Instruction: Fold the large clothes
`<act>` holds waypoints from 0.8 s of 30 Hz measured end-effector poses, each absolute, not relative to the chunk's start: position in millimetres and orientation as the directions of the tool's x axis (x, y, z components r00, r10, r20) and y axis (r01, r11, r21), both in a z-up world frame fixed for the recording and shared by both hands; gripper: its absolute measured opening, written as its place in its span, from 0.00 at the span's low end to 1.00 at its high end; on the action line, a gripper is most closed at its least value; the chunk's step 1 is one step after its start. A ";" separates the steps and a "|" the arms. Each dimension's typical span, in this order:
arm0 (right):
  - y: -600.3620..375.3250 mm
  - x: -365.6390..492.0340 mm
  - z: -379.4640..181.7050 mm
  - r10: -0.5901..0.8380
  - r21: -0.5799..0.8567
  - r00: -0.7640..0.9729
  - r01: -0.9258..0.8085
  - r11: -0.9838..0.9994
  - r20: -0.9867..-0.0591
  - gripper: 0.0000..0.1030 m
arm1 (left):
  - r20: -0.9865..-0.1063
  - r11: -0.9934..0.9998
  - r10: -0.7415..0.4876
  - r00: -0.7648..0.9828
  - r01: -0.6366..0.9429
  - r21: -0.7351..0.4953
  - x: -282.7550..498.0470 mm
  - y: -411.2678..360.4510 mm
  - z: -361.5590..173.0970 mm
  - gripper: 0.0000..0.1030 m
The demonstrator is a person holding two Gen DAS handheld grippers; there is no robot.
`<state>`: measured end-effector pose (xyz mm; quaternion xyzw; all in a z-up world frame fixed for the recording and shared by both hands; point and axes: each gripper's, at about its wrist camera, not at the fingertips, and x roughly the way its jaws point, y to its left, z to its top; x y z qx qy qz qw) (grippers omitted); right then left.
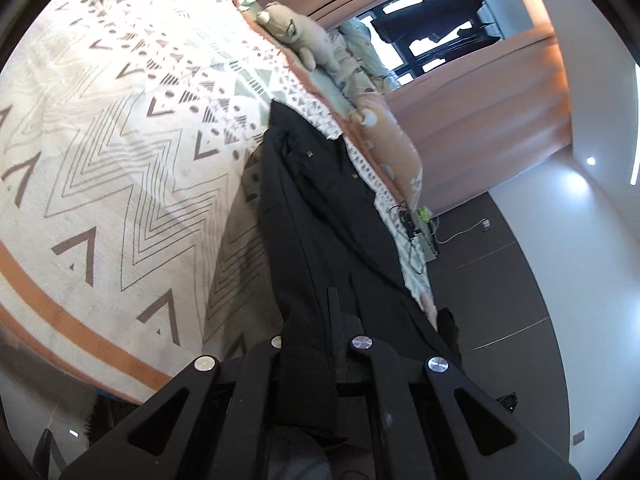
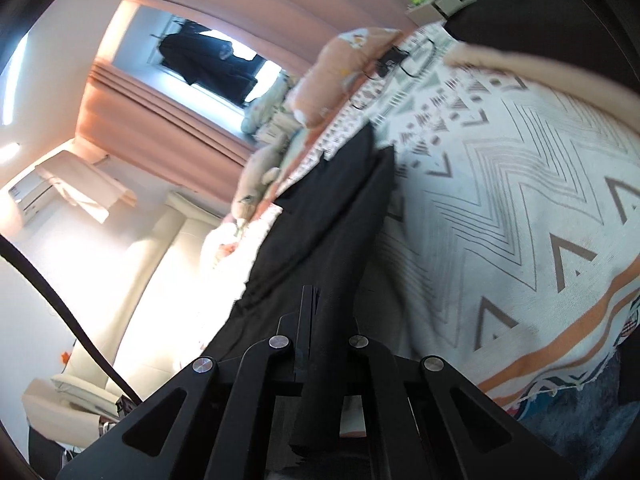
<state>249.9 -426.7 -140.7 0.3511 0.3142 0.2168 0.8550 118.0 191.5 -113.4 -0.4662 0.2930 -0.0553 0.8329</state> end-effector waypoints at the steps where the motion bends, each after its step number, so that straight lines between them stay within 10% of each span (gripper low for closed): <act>1: -427.3 243.6 -134.3 0.597 0.738 0.711 -0.164 0.654 -0.371 0.00 | -0.423 0.561 -0.362 0.830 -0.168 -0.810 112.4 191.3 -105.3 0.04; 24: -455.7 157.7 -54.4 0.659 0.686 0.745 -0.428 0.589 -0.102 0.00 | -0.136 0.592 -0.294 0.946 0.069 -0.803 -16.5 185.9 36.0 0.04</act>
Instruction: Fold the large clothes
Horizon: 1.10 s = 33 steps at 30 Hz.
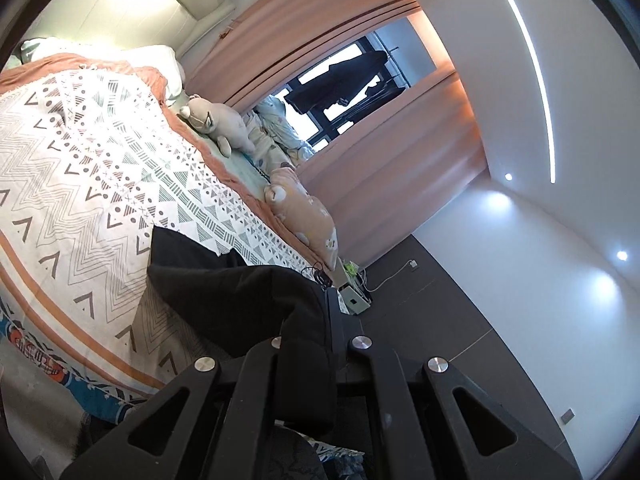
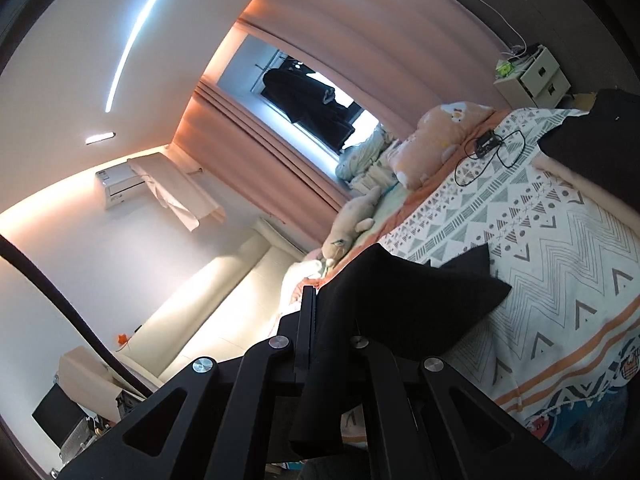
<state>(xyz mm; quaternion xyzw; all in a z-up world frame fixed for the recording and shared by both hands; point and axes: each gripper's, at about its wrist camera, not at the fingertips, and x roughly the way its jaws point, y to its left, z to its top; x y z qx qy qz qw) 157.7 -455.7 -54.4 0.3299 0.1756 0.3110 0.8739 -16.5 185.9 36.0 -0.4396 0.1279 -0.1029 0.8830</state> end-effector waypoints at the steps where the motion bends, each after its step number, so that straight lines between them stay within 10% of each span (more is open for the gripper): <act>1: -455.5 162.0 -57.7 0.652 0.683 0.751 -0.422 0.596 -0.105 0.00 | -0.136 0.591 -0.290 0.947 0.066 -0.804 -15.3 187.9 35.6 0.04; 33: -391.9 356.5 -46.1 0.574 0.707 0.780 -0.261 0.658 -0.247 0.00 | -0.279 0.554 -0.259 0.925 -0.095 -0.827 204.4 244.4 11.5 0.04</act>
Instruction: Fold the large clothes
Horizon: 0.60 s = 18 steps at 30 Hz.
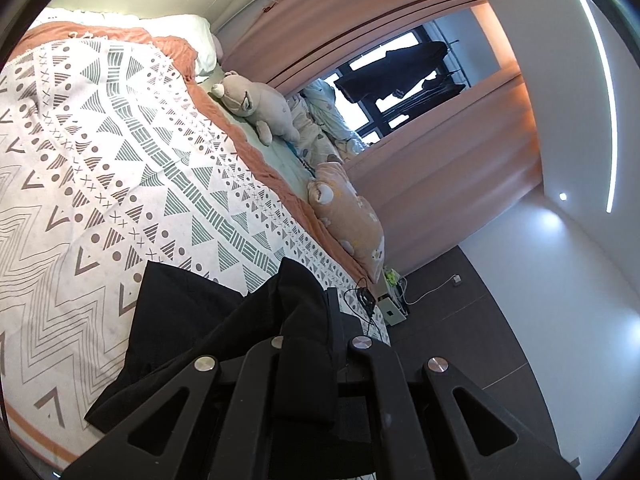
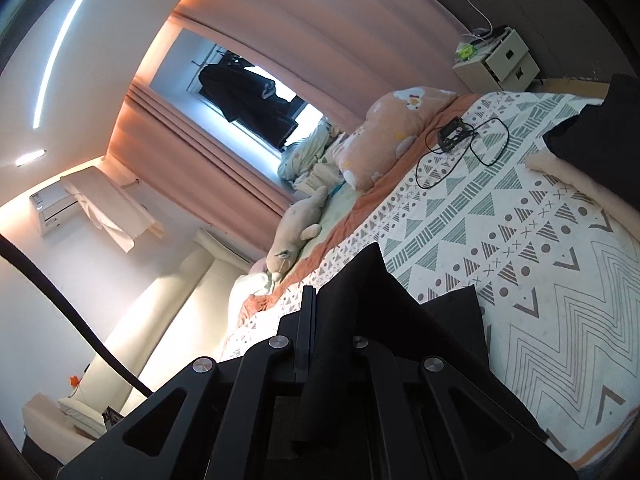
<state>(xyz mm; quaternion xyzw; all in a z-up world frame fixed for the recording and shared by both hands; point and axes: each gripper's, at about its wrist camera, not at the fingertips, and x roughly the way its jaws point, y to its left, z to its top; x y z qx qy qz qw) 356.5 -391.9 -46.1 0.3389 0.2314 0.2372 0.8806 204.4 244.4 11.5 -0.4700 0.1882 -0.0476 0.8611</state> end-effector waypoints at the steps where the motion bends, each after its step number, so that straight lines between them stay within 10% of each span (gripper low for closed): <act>1: -390.3 361.2 -47.9 0.573 0.708 0.780 -0.255 0.658 -0.252 0.00 | -0.284 0.554 -0.260 0.923 -0.098 -0.827 210.9 245.4 8.5 0.04; 18: -343.2 492.2 -106.9 0.558 0.722 0.723 -0.120 0.682 -0.407 0.00 | -0.453 0.523 -0.277 0.847 -0.263 -0.811 343.2 266.5 -88.3 0.04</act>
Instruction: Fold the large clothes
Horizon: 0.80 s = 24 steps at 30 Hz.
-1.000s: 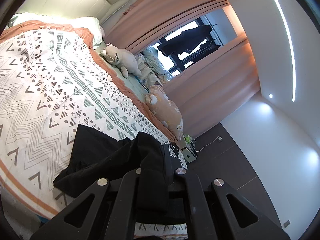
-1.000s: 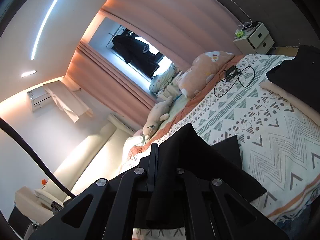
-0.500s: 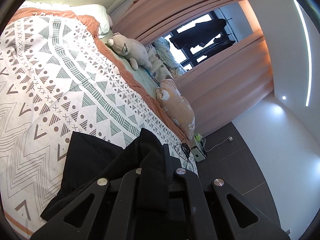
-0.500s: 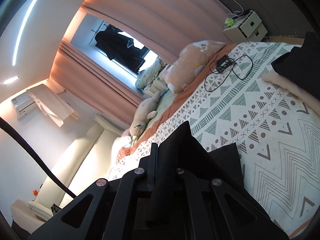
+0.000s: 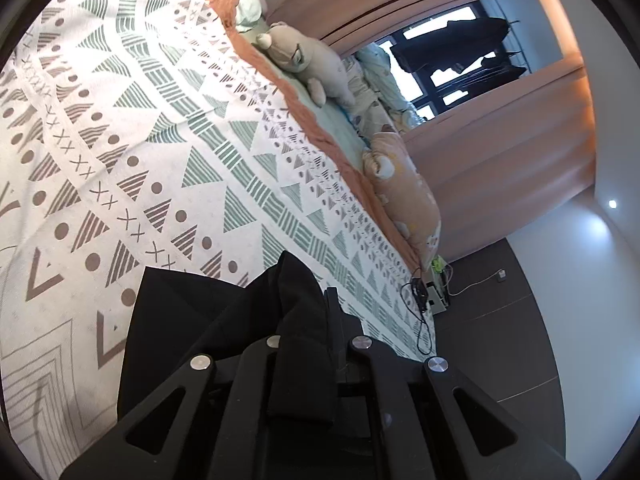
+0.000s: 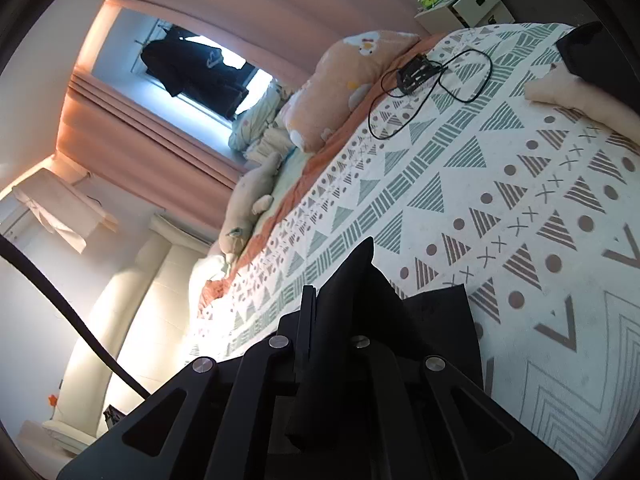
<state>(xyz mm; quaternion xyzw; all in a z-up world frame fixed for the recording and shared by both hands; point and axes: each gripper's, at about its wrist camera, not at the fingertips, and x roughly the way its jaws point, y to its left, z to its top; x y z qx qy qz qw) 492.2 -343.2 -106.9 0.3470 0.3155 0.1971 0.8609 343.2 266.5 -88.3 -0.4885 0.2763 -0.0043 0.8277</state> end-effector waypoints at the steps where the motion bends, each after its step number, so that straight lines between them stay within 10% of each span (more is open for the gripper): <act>1: -339.7 500.0 -108.8 0.555 0.717 0.718 -0.112 0.688 -0.420 0.00 | -0.462 0.520 -0.279 0.842 -0.271 -0.810 349.2 267.9 -93.5 0.04; 8: -327.8 536.7 -128.8 0.485 0.677 0.684 0.017 0.736 -0.545 0.01 | -0.541 0.503 -0.306 0.784 -0.349 -0.790 387.5 270.5 -131.8 0.18; 11: -318.5 543.0 -132.4 0.470 0.671 0.687 0.033 0.741 -0.553 0.23 | -0.524 0.491 -0.313 0.792 -0.337 -0.803 394.7 268.3 -141.6 1.00; 12: -317.9 543.8 -133.6 0.468 0.671 0.689 0.037 0.740 -0.554 0.58 | -0.515 0.490 -0.305 0.801 -0.331 -0.806 395.5 267.2 -141.9 1.00; 14: -318.8 544.6 -132.9 0.469 0.681 0.698 0.037 0.731 -0.541 0.86 | -0.528 0.504 -0.306 0.792 -0.336 -0.796 399.0 264.5 -143.2 1.00; 24: -329.5 519.2 -120.5 0.468 0.664 0.714 -0.006 0.748 -0.520 0.86 | -0.550 0.538 -0.289 0.784 -0.342 -0.770 376.0 257.7 -136.9 1.00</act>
